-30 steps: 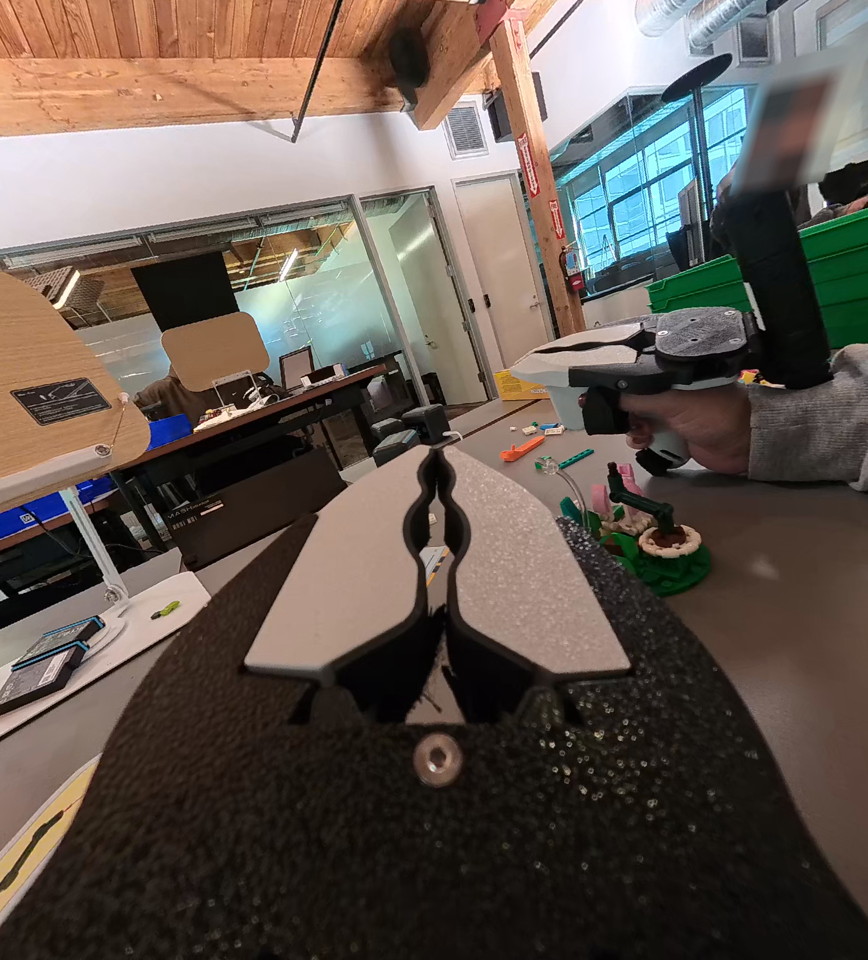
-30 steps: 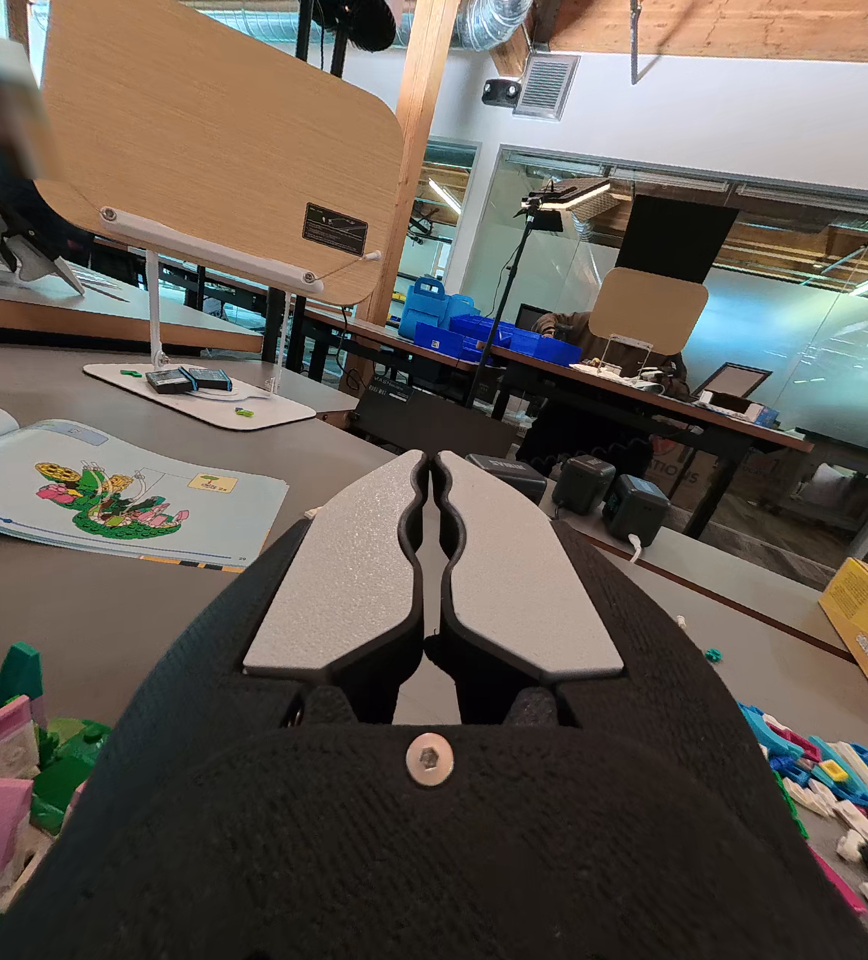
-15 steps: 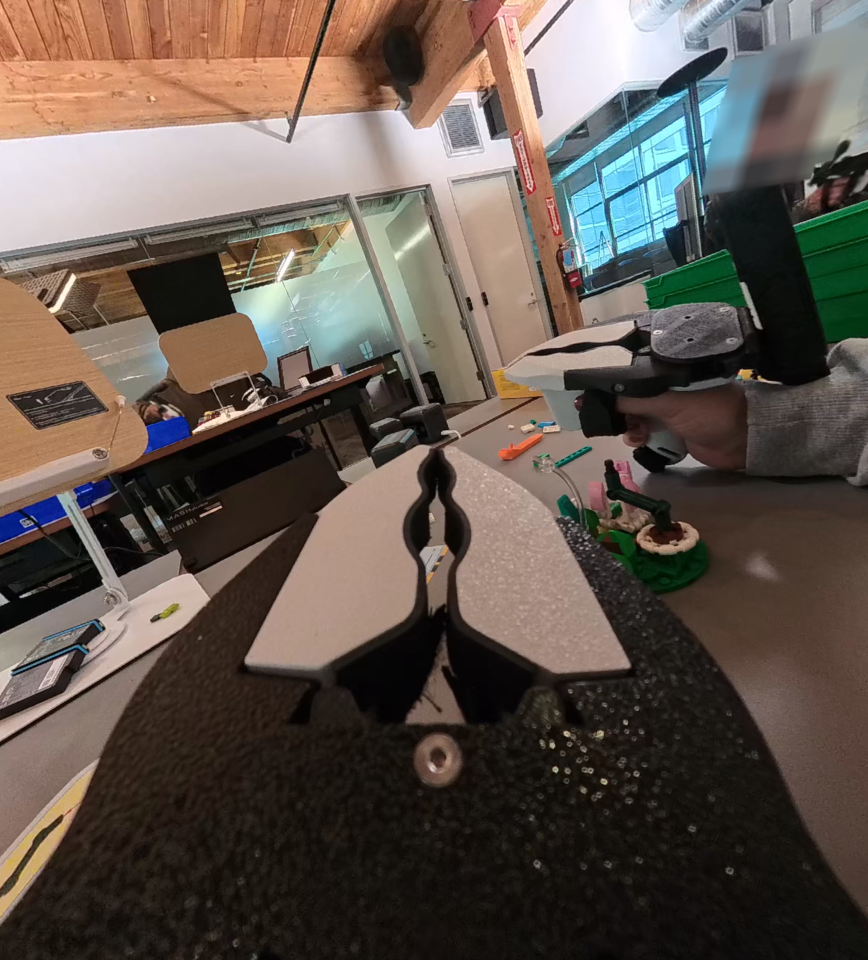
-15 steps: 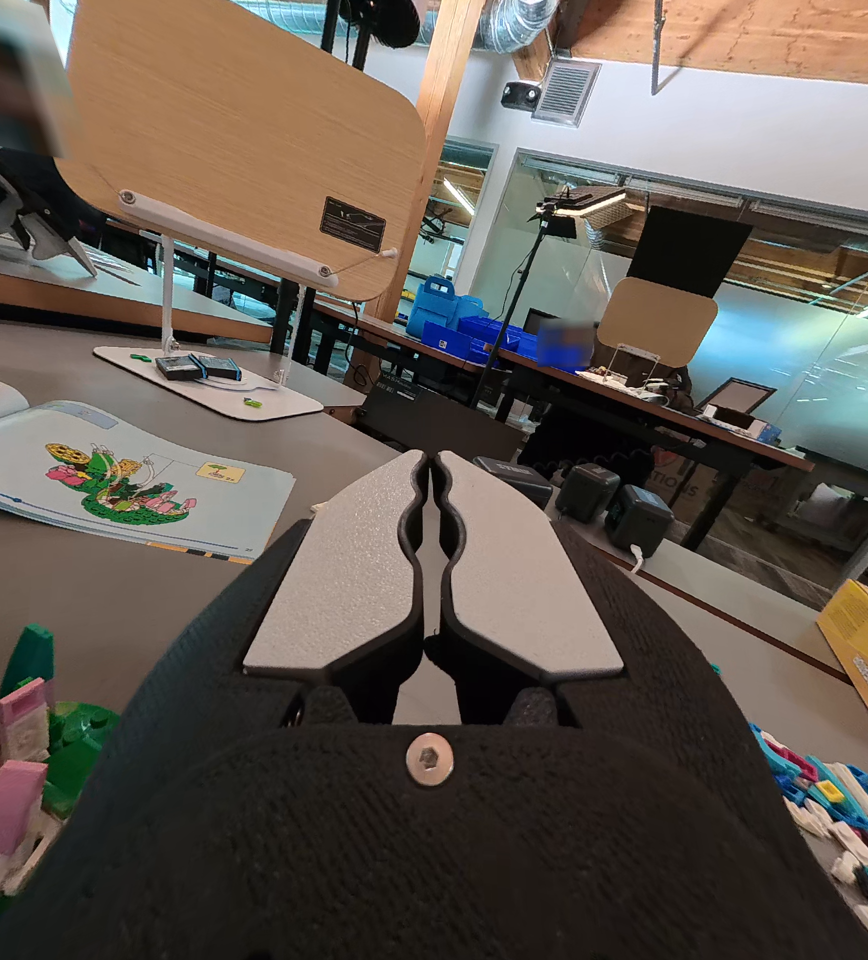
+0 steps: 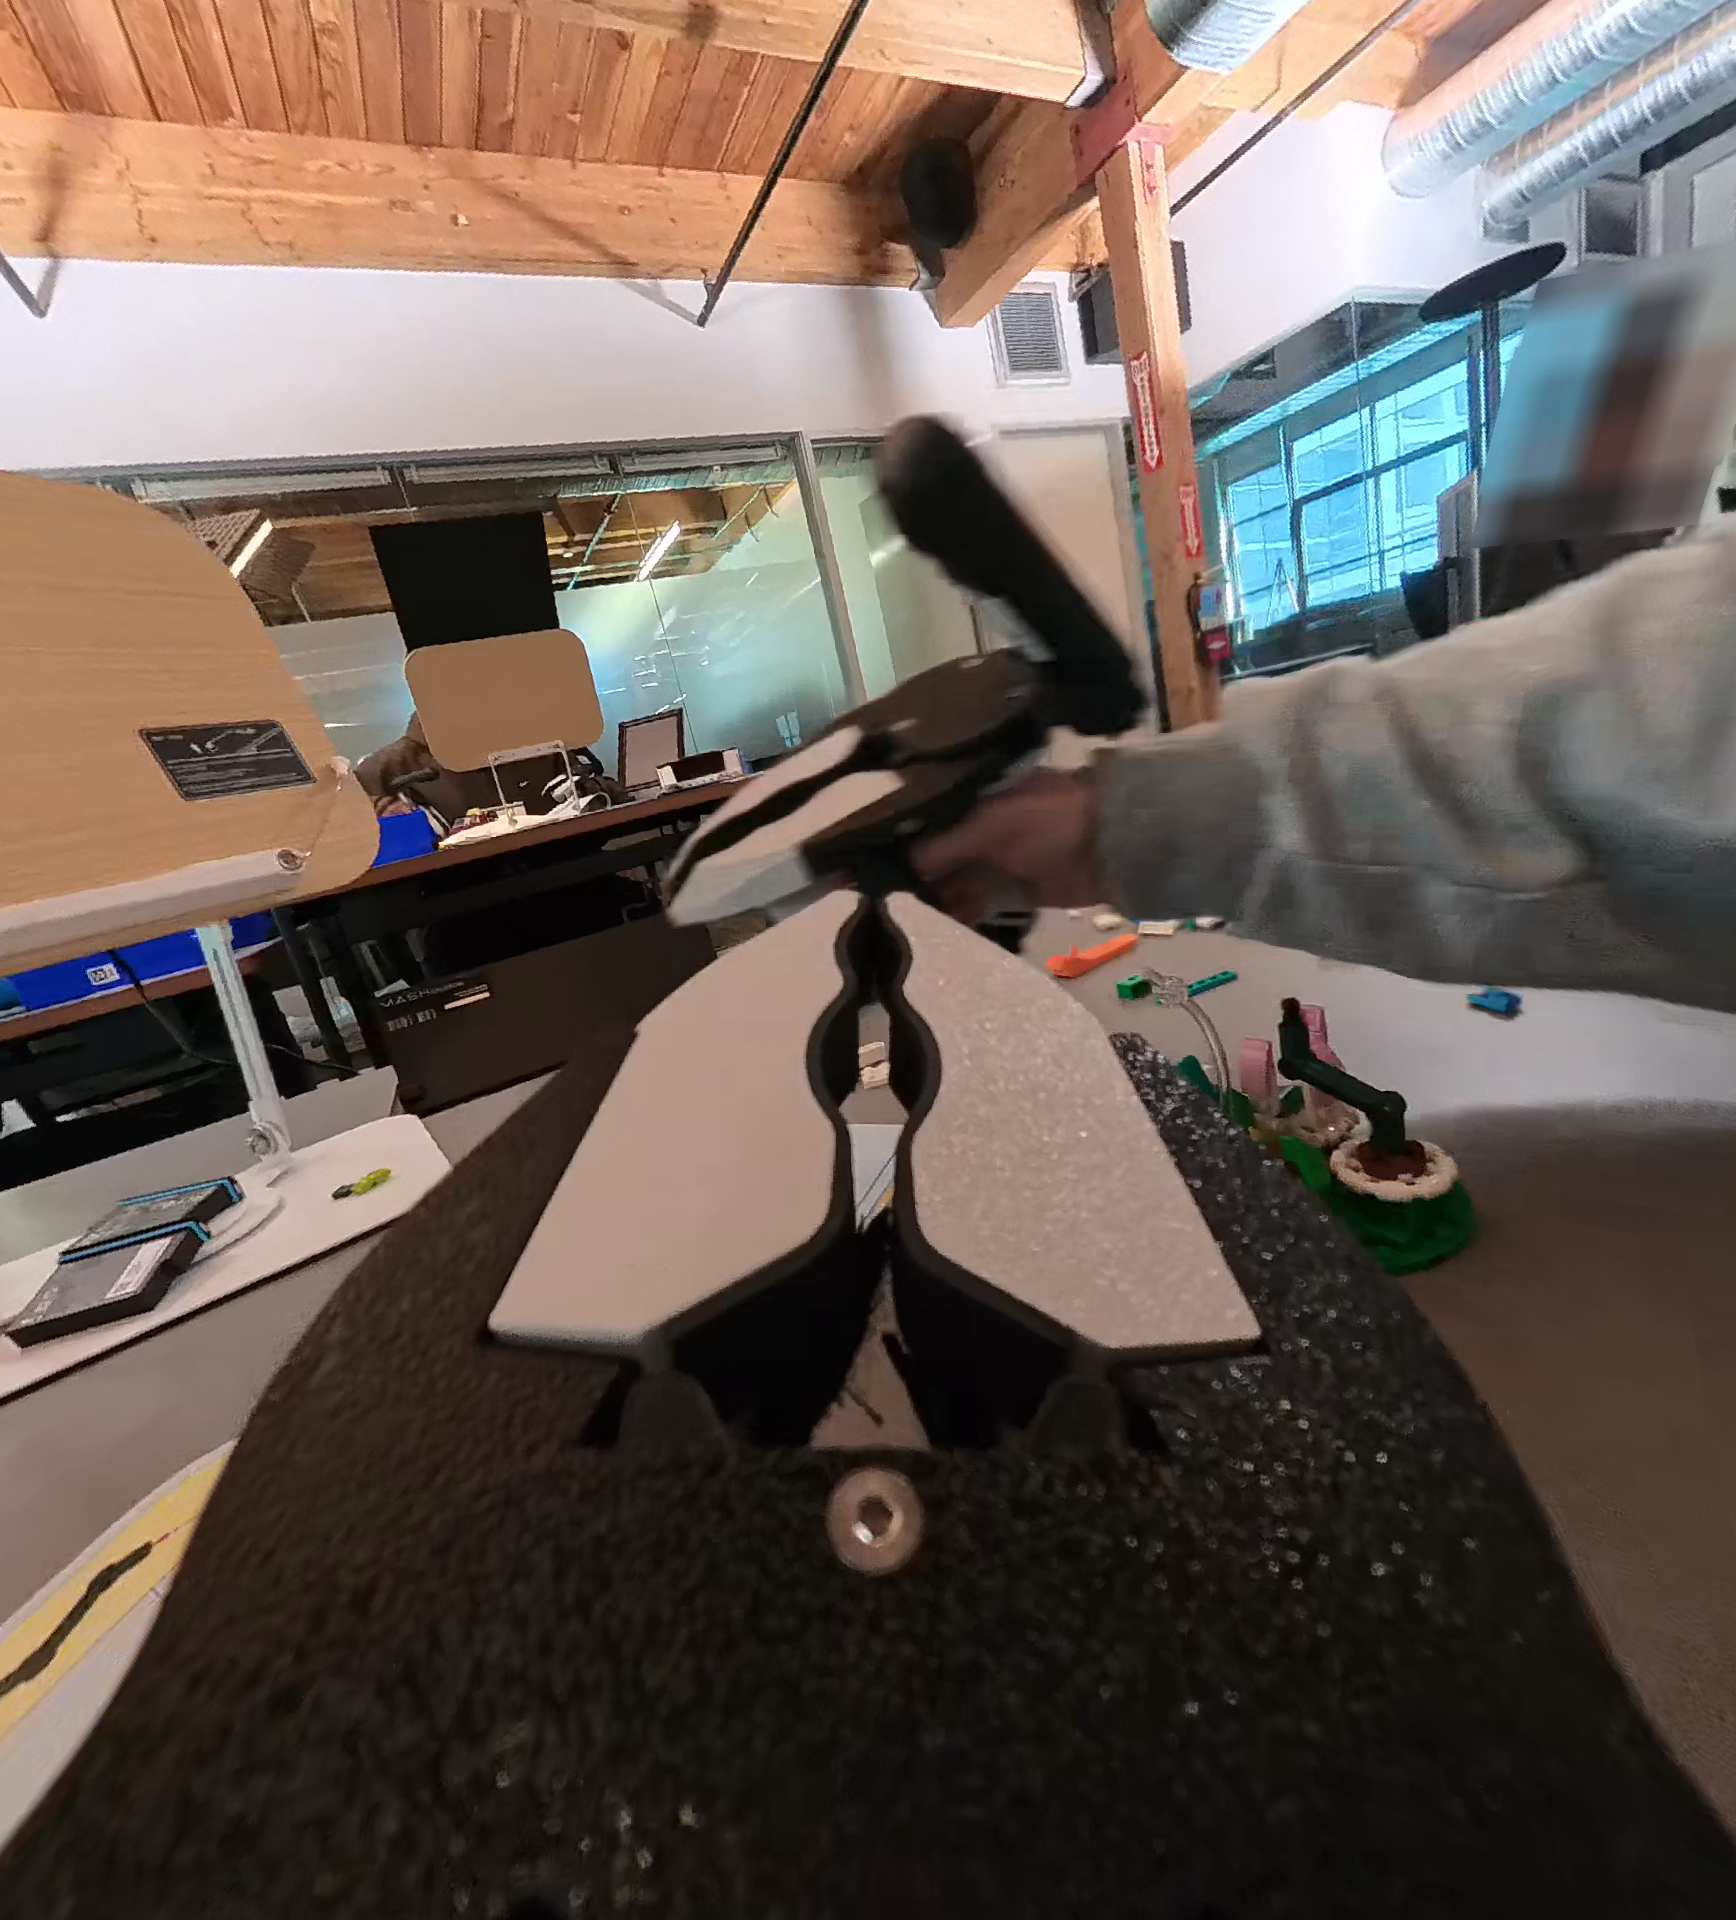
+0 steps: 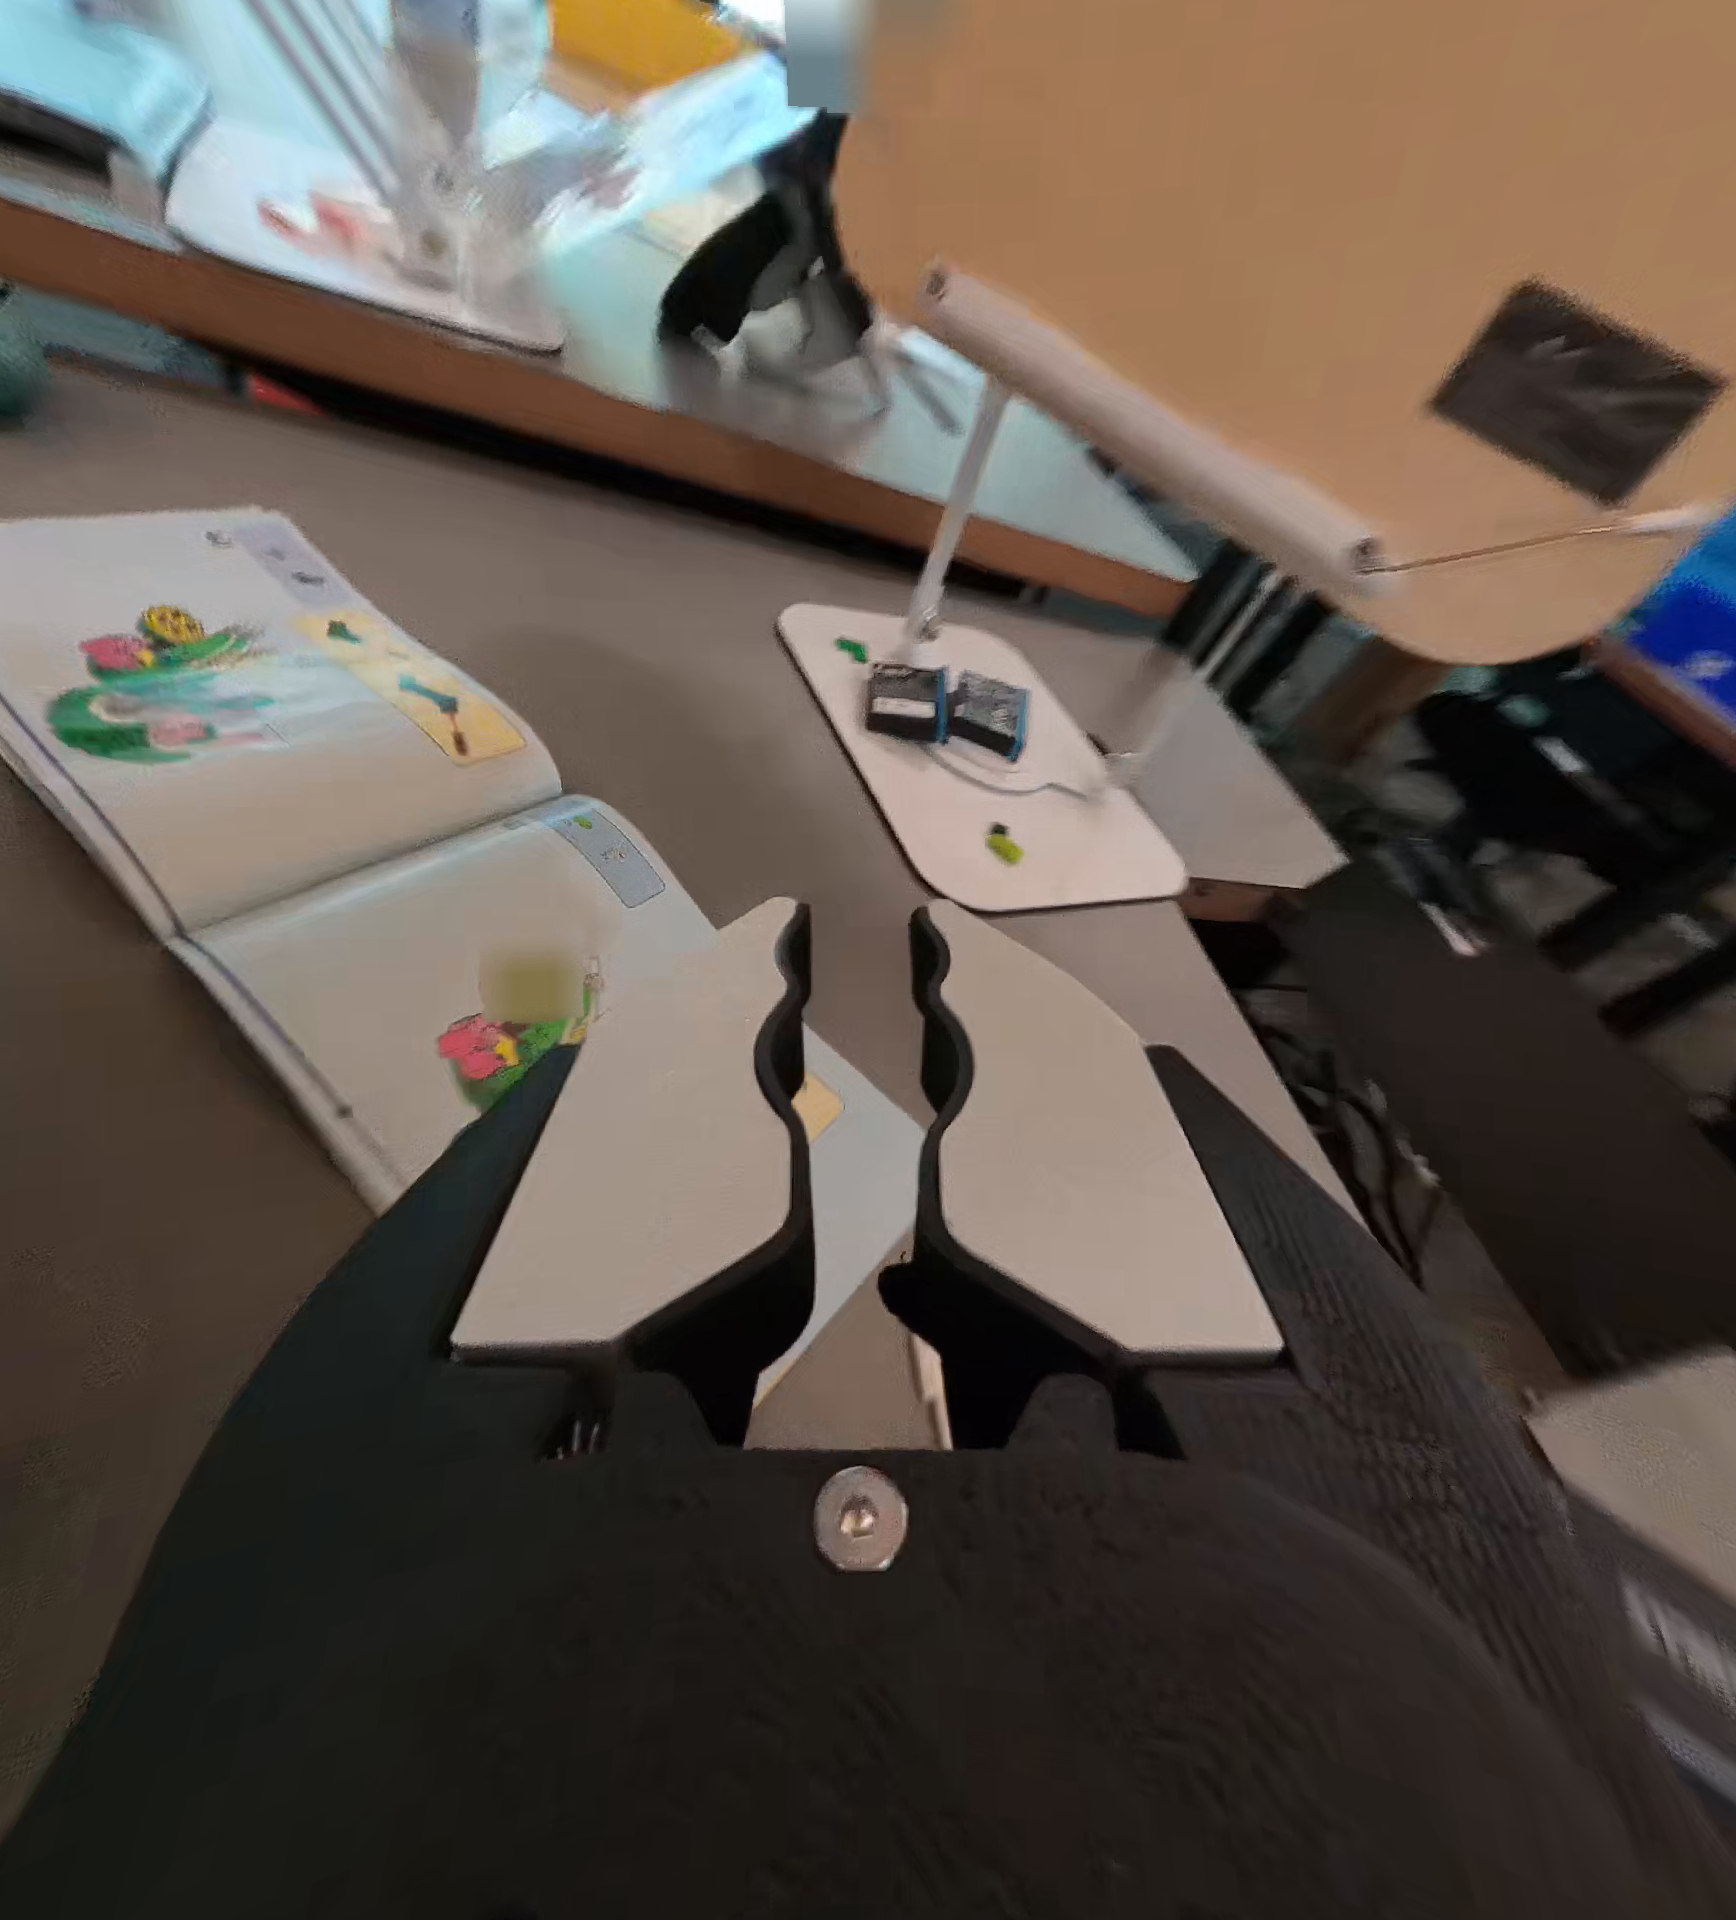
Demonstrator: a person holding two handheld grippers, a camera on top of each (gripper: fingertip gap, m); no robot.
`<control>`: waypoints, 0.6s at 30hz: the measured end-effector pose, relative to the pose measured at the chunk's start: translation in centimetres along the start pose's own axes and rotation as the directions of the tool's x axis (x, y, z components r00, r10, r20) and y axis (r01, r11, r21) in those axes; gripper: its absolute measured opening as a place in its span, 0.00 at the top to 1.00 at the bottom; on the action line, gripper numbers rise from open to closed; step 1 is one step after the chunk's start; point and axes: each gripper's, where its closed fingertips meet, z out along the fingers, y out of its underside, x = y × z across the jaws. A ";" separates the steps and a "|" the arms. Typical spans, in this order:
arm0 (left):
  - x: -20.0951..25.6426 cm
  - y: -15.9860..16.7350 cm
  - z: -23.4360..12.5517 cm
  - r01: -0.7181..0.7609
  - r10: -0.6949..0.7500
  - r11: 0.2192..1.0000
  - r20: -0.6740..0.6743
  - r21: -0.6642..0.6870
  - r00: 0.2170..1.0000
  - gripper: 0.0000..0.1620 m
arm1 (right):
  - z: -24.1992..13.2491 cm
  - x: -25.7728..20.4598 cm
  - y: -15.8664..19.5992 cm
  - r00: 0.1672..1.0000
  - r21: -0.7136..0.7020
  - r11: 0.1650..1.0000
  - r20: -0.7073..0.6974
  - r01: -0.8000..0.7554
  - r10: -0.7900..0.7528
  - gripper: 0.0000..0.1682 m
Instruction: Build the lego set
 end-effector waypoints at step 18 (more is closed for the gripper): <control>-2.1 0.1 -0.4 0.108 -0.109 0.994 0.055 0.012 0.993 1.00 | 20.9 5.3 8.5 0.854 -0.363 0.859 0.499 0.362 -0.149 0.84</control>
